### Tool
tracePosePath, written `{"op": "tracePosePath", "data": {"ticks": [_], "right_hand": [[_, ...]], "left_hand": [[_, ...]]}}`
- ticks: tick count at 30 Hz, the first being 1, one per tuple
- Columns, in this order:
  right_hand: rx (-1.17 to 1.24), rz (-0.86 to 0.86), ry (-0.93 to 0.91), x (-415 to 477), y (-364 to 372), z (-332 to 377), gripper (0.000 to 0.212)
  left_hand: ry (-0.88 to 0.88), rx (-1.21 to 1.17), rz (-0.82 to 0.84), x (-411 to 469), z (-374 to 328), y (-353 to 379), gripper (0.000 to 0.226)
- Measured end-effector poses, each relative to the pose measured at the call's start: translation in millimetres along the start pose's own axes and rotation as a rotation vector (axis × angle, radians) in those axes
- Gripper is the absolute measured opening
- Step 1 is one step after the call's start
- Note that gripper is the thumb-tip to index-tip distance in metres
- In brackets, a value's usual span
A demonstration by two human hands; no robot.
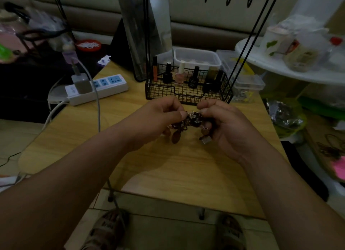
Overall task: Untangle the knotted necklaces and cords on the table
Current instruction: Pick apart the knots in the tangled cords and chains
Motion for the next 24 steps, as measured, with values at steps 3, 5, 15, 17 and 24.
{"op": "tracePosePath", "data": {"ticks": [3,5,15,17,24], "right_hand": [[-0.171,0.083,0.003,0.4,8.0,-3.3,0.006],[-0.301,0.098,-0.035,1.3,10.3,-2.7,0.009],[-0.105,0.107,-0.007,1.2,12.8,-7.7,0.014],[-0.087,0.093,-0.004,1.7,10.9,-8.3,0.018],[-0.098,0.047,-0.032,3.7,7.7,-10.3,0.019]], "left_hand": [[0.005,-0.072,-0.052,1.3,0.0,-4.6,0.009],[0.014,-0.075,-0.078,2.7,0.7,-7.7,0.006],[0.026,0.039,0.06,-1.2,-3.1,6.7,0.022],[0.008,0.058,0.033,-0.3,0.1,5.1,0.024],[-0.027,0.067,0.0,2.6,8.2,0.9,0.013]]}}
Point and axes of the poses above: each hand's wrist, its own x-axis towards the middle knuckle, its own y-axis out of the palm, z = x × y, the point moved 10 cm from there along x, towards the middle knuckle, and after that the axes turned 6 degrees about -x, right-handed, at the moved point
